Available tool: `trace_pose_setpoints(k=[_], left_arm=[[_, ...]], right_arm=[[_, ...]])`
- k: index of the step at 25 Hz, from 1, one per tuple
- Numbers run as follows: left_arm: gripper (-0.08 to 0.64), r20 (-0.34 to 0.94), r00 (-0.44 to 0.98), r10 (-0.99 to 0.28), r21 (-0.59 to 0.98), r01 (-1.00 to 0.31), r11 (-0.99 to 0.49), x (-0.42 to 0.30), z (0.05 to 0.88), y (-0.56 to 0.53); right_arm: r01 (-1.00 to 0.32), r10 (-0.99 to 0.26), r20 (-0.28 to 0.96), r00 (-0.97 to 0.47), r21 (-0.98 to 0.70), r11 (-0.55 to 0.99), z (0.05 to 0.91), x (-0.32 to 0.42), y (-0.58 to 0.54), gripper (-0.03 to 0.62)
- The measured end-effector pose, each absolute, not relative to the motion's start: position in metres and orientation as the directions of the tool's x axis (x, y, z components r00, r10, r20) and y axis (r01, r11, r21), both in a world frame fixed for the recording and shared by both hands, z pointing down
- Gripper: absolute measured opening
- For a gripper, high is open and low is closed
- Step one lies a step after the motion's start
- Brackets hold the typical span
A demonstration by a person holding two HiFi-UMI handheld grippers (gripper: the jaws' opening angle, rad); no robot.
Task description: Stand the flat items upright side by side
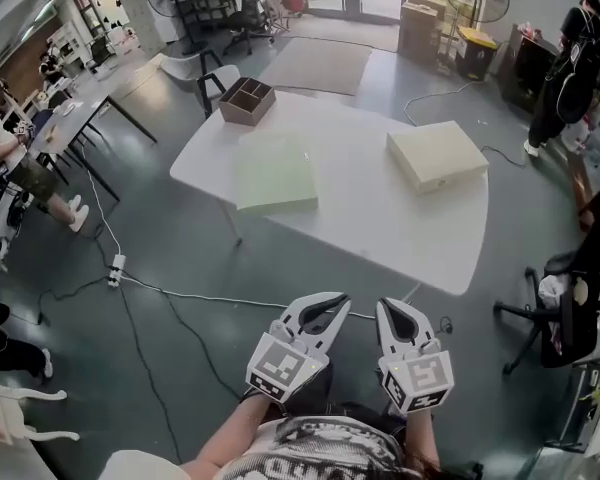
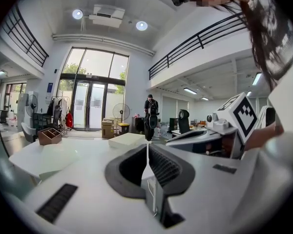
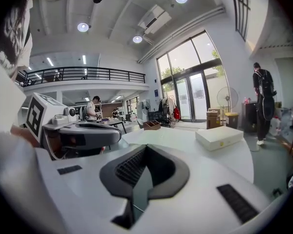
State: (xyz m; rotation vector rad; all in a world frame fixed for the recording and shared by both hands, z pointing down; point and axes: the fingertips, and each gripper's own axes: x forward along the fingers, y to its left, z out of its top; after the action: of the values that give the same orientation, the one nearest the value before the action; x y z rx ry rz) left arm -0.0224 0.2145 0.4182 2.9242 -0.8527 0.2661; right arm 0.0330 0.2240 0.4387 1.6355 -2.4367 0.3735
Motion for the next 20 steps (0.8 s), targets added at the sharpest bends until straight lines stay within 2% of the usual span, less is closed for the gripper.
trace_pose_setpoints(k=[9,20], left_arm=[[0.018,0.188,0.872,-0.451,0.004,-0.460,-0.888,-0.028,0.408,0.101],[0.018,0.170,0.917,-0.360,0.030,-0.370,-0.929,-0.028,0.413,0.045]], right_arm=[[-0.961,-0.908,0.315,-0.275,-0.112,0.252,0.435,0.033,0.128,0.000],[-0.981,-0.917,0.348,-0.193,-0.085,0.174,0.439,0.028,0.075,0.000]])
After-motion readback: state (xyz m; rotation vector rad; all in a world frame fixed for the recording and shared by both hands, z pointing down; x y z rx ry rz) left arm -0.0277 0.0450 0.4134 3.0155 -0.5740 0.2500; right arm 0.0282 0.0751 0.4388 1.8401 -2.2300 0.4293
